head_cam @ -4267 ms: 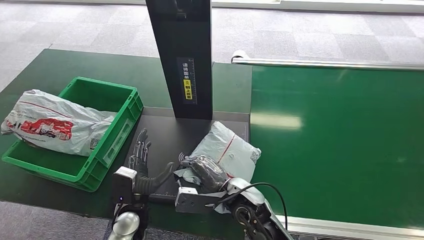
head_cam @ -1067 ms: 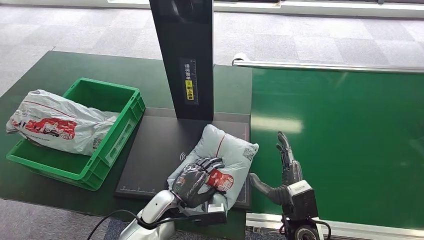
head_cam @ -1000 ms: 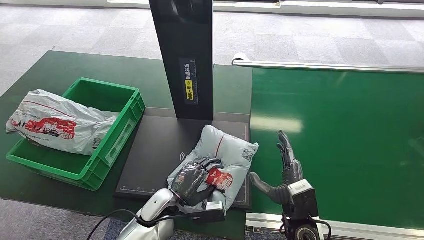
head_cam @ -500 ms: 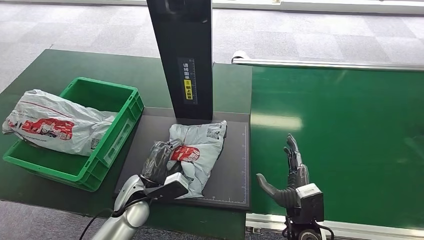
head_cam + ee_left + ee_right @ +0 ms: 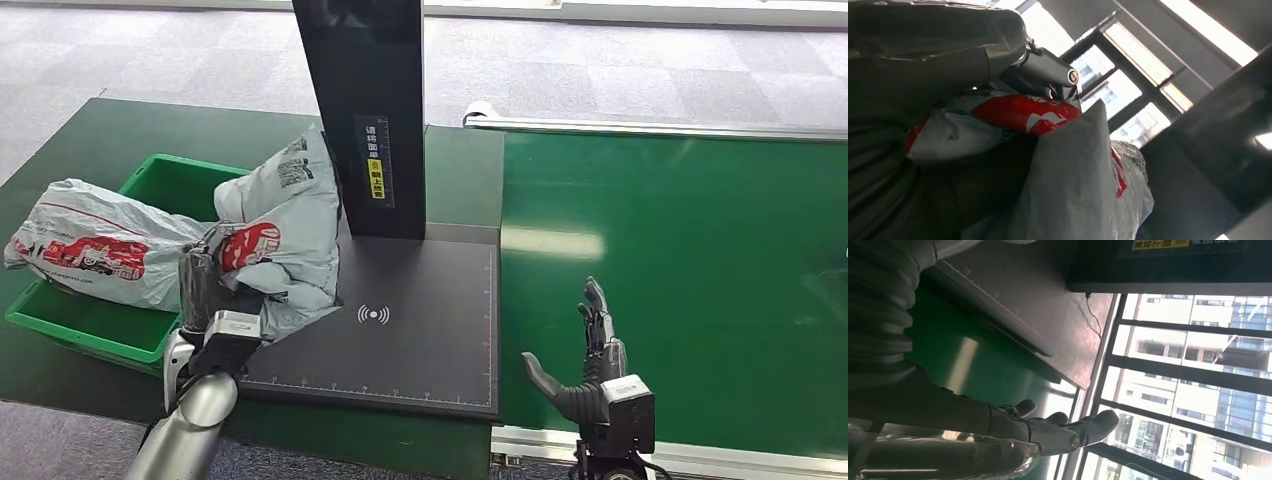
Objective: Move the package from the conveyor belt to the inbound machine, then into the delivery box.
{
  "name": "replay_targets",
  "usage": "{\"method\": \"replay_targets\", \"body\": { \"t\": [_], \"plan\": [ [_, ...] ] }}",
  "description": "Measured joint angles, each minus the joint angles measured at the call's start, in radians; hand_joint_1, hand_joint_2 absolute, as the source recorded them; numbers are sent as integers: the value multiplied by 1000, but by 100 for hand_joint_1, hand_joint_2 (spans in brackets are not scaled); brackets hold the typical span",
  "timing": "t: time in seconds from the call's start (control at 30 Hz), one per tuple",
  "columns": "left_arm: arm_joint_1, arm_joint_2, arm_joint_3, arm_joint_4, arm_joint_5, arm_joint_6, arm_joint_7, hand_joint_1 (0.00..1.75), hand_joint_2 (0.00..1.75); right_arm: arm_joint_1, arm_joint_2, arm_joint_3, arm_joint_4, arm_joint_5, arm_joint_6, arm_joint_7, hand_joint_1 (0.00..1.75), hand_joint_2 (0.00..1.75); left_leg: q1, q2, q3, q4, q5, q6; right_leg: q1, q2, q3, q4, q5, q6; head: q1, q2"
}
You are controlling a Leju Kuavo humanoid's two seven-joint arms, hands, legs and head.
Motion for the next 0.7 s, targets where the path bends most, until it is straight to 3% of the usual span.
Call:
{"method": "replay_targets", "body": {
  "t": [0.2,0.37,0.5,0.7],
  "plan": [
    [-87,45,147,42,-139,27,80,175,175,20,0,0,-20,8,-23,3,0,175,0,0,0,0,0,0,0,0,0,0,0,0,0,0],
    [-227,119,256,259,-221,48,161,175,175,35,0,-1,-48,14,-18,21,0,175,0,1,0,0,1,-1,0,2,-1,0,1,-1,0,0],
    [-297,162,298,410,-265,80,182,175,175,41,1,-1,-61,16,-10,27,0,175,1,2,0,0,1,-1,1,2,-1,1,1,-1,0,0],
    [-355,219,316,615,-418,162,293,175,175,40,2,-1,-64,19,4,32,0,175,1,2,-2,0,1,-2,0,3,-3,0,1,-1,0,0]
  ]
}}
